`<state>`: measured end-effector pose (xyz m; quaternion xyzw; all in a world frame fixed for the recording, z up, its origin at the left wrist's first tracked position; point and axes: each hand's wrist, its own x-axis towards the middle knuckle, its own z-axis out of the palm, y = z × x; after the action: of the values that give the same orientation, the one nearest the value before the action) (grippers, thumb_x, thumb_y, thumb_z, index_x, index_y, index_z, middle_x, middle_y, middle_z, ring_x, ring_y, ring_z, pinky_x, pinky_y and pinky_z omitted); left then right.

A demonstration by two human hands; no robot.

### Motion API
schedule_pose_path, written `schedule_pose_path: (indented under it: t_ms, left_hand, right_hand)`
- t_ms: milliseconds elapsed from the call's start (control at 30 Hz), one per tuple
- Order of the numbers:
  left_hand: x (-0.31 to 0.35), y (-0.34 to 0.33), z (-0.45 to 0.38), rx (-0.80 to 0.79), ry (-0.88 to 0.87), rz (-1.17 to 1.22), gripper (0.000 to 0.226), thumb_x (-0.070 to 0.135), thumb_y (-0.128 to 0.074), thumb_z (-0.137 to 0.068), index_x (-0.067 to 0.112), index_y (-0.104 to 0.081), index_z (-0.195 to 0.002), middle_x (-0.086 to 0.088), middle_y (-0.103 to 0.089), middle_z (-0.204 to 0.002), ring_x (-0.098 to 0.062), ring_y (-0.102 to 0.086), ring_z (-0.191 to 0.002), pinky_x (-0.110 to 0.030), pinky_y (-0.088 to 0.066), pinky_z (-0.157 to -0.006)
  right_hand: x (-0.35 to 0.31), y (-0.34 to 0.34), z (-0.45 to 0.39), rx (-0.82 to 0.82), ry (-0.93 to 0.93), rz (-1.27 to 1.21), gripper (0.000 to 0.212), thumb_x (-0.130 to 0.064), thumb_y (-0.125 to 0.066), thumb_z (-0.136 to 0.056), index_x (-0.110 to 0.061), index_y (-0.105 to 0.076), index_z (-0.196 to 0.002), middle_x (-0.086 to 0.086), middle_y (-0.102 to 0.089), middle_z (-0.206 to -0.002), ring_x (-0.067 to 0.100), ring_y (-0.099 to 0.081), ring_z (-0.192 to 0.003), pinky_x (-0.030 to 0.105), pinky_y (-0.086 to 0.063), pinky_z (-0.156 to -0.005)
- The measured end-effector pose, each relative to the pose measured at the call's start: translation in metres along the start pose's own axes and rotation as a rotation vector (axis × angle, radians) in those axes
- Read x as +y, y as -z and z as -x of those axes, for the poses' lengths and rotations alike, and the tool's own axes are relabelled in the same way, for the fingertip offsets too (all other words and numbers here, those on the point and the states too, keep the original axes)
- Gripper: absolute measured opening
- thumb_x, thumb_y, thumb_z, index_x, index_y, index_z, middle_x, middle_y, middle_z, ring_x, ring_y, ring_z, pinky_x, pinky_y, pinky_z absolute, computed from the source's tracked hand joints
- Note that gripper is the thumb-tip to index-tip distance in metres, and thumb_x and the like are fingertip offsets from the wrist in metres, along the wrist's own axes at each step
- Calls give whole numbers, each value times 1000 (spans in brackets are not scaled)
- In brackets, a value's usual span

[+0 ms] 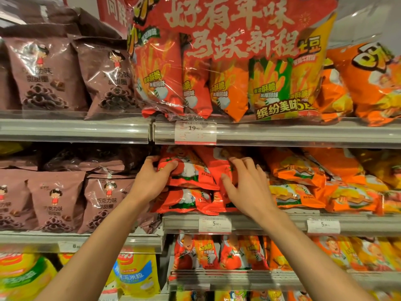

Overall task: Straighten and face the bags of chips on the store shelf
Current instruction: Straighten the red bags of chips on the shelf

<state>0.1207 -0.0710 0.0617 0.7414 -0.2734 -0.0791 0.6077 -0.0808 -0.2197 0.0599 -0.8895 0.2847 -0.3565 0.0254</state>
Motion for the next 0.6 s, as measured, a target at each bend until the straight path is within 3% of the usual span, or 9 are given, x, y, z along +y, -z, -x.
schedule_pose_path:
  t_ms: [100, 233, 333, 600]
  left_hand:
    - [-2, 4, 0, 3, 18, 41, 62, 51, -70, -87, 23, -46, -137, -5, -66, -119, -24, -69, -101, -44, -61, -83]
    - [-2, 6, 1, -11, 23, 52, 68, 56, -71, -83, 23, -46, -137, -4, -66, -119, -24, -69, -103, -47, -58, -89]
    - [-4, 6, 4, -9, 21, 84, 65, 53, -72, -85, 24, -46, -136, -2, -66, -116, -21, -70, -99, -44, -60, -85]
    - [-4, 12, 5, -15, 4, 161, 65, 49, -74, -85, 22, -45, -138, -3, -67, -118, -24, -70, -103, -48, -57, -92]
  right_hand:
    - [5, 6, -2, 3, 58, -29, 64, -61, -47, -92, -16, -55, -136, 8, -54, -124, 28, -54, -114, 44, -45, -98]
    - [23, 8, -15, -168, 42, -48, 82, -76, -40, -87, -21, -38, -149, 14, -43, -144, 33, -38, -134, 46, -33, -112]
    - [23, 3, -20, -262, 11, -85, 91, -81, -37, -85, -23, -23, -155, 14, -41, -149, 32, -40, -136, 44, -32, -113]
    - [1, -12, -19, -6, -172, 187, 78, -70, -36, -90, -11, -46, -141, 17, -58, -133, 34, -57, -120, 47, -42, -98]
